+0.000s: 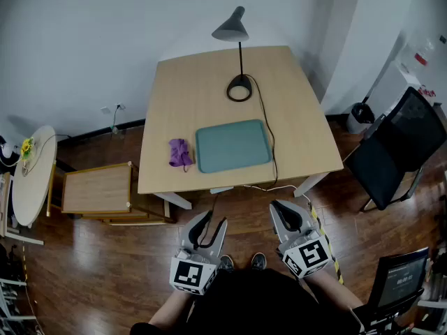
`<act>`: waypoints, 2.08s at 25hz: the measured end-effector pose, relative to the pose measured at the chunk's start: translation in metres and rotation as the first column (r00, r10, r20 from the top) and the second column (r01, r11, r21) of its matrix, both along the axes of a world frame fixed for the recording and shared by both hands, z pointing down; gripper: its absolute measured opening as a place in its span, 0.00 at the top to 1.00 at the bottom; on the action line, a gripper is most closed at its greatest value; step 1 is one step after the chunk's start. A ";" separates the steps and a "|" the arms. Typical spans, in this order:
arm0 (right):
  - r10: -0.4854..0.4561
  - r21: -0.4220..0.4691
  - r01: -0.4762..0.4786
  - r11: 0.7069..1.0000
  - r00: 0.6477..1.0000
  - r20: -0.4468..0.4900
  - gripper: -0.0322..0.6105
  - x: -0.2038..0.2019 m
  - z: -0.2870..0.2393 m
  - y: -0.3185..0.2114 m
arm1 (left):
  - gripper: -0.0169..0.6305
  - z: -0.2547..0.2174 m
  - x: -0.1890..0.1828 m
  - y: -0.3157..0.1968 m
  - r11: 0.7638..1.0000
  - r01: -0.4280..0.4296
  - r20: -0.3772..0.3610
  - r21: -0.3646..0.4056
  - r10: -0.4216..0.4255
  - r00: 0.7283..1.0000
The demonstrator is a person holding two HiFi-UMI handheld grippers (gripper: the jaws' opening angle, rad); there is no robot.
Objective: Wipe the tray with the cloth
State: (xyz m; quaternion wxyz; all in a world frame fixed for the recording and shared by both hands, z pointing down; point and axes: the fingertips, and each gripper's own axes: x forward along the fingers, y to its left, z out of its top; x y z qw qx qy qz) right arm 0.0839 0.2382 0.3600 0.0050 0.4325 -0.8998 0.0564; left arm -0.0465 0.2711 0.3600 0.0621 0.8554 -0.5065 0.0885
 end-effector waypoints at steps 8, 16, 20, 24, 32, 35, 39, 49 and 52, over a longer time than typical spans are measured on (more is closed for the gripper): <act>0.039 -0.070 -0.045 0.996 0.995 -0.095 0.94 0.036 0.049 -0.061 | 0.73 0.069 -0.065 -0.080 0.972 0.173 0.008 -0.161 -0.174 0.985; 0.104 -0.190 -0.140 0.972 0.977 -0.186 0.94 0.033 0.097 -0.157 | 0.53 0.184 -0.183 -0.218 0.816 0.341 0.041 -0.467 -0.365 0.930; 0.139 -0.308 -0.200 0.930 0.968 -0.210 0.94 0.029 0.128 -0.207 | 0.36 0.247 -0.201 -0.278 0.729 0.332 0.121 -0.598 -0.328 0.937; 0.130 -0.393 -0.243 0.887 0.947 -0.294 0.94 0.034 0.170 -0.239 | 0.33 0.296 -0.201 -0.298 0.657 0.277 0.175 -0.701 -0.218 0.960; -0.182 -0.567 -0.137 0.812 0.864 -0.470 0.94 0.001 0.276 -0.294 | 0.68 0.320 -0.220 -0.294 0.583 0.278 0.137 -0.763 -0.275 0.952; -0.151 -0.529 -0.213 0.822 0.813 -0.562 0.94 0.014 0.291 -0.305 | 0.73 0.313 -0.218 -0.287 0.577 0.306 0.152 -0.757 -0.301 0.942; -0.048 -0.559 -0.322 0.764 0.836 -0.547 0.86 0.055 0.304 -0.309 | 0.73 0.272 -0.180 -0.285 0.650 0.244 0.130 -0.720 -0.219 0.967; -0.074 -0.753 -0.287 0.593 0.911 -0.406 0.90 0.067 0.333 -0.302 | 0.74 0.274 -0.119 -0.334 0.631 0.226 0.220 -0.742 -0.089 0.971; -0.060 -0.755 -0.306 0.579 0.908 -0.414 0.91 0.066 0.333 -0.302 | 0.74 0.301 -0.130 -0.351 0.535 0.259 0.254 -0.804 -0.083 0.963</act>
